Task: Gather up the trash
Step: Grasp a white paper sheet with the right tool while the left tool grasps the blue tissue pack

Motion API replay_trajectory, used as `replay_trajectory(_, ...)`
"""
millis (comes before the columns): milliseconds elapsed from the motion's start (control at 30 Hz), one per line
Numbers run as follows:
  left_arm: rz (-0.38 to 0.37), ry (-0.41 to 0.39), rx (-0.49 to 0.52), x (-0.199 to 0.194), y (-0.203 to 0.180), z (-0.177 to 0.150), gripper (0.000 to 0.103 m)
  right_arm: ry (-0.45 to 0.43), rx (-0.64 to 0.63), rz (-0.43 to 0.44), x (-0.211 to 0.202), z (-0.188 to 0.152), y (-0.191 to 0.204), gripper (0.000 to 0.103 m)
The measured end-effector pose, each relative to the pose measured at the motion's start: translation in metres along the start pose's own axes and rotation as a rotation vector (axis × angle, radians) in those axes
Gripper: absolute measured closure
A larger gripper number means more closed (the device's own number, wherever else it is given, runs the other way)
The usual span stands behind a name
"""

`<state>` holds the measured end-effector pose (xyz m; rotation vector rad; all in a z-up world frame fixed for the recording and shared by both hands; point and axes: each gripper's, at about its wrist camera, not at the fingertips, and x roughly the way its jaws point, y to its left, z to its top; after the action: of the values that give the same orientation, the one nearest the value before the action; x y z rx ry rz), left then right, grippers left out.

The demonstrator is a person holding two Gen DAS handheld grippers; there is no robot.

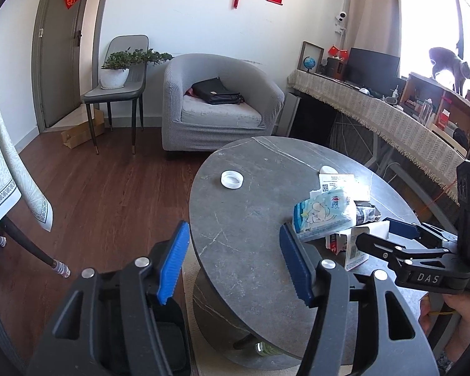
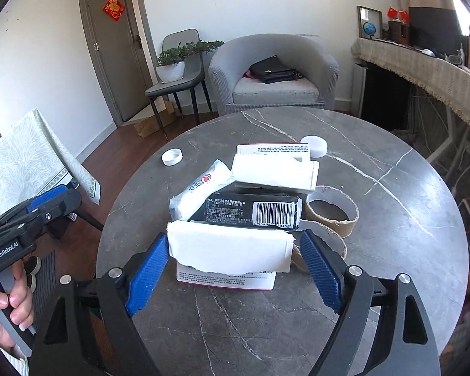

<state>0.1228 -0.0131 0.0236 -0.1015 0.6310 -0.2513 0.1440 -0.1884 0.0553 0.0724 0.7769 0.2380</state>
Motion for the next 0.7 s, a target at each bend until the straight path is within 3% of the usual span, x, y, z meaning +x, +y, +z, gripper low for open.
replay_trajectory(200, -0.012, 0.006, 0.012, 0.005, -0.008, 0.0, 0.038, -0.005, 0.008, -0.012, 0.005, 0.002, -0.003, 0.018)
replay_trajectory(267, -0.023, 0.008, 0.017, 0.007, -0.011, 0.0, 0.038, -0.008, 0.012, 0.002, 0.004, 0.002, -0.005, 0.028)
replay_trajectory(467, -0.052, 0.014, 0.056, 0.012, -0.029, -0.002, 0.036, -0.011, -0.005, 0.02, -0.007, 0.002, -0.007, 0.028)
replay_trajectory(700, -0.052, 0.071, 0.224, 0.032, -0.065, -0.012, 0.037, -0.007, 0.016, 0.052, -0.015, -0.001, -0.021, 0.029)
